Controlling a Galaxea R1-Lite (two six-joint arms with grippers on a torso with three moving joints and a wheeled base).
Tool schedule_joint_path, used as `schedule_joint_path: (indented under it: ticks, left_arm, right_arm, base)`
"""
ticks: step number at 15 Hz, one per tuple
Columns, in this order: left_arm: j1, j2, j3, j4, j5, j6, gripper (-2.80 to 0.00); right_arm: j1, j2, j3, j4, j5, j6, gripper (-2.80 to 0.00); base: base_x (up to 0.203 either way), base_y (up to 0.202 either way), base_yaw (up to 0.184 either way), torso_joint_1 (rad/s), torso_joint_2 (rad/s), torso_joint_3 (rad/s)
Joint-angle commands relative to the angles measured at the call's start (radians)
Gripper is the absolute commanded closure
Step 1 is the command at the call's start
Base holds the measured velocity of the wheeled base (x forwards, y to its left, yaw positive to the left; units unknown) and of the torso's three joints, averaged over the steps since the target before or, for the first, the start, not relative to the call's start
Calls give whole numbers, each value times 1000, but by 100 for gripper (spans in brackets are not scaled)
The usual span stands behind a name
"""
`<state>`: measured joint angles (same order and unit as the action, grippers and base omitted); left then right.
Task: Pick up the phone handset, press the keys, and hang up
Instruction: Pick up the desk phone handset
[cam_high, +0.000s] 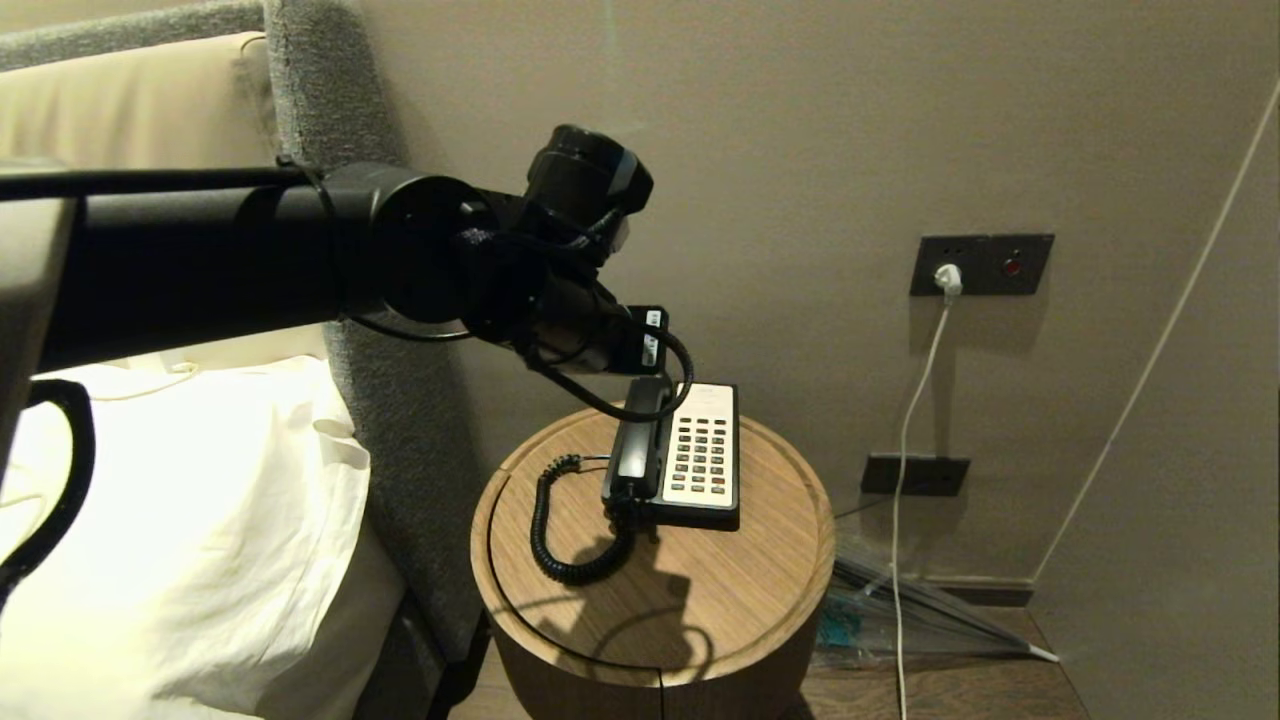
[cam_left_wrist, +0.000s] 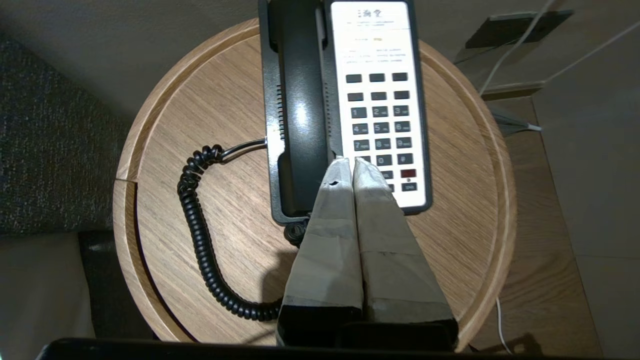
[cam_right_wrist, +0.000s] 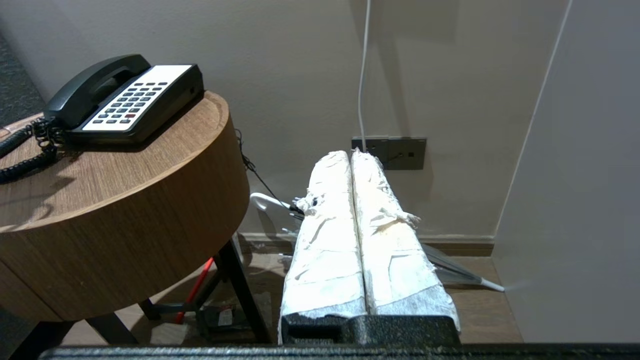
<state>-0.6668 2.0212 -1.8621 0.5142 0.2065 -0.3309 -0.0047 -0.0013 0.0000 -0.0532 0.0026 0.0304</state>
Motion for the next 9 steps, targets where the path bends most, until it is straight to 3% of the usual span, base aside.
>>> schedule_joint_path:
  ticks: [1,3,9]
  left_arm:
    - [13,34,-7,-1,2,-2,0]
    - [16,64,-14,-58,-6,-2,0]
    - [19,147,-17,-83,-7,21,0]
  right_arm:
    - [0,0,20,0,0,0,0]
    - [0,0,20,0,0,0,0]
    - [0,1,20,0,0,0,0]
  base:
    - [0,0,0,0,0,0]
    - [0,0,0,0,0,0]
    - [0,0,0,0,0,0]
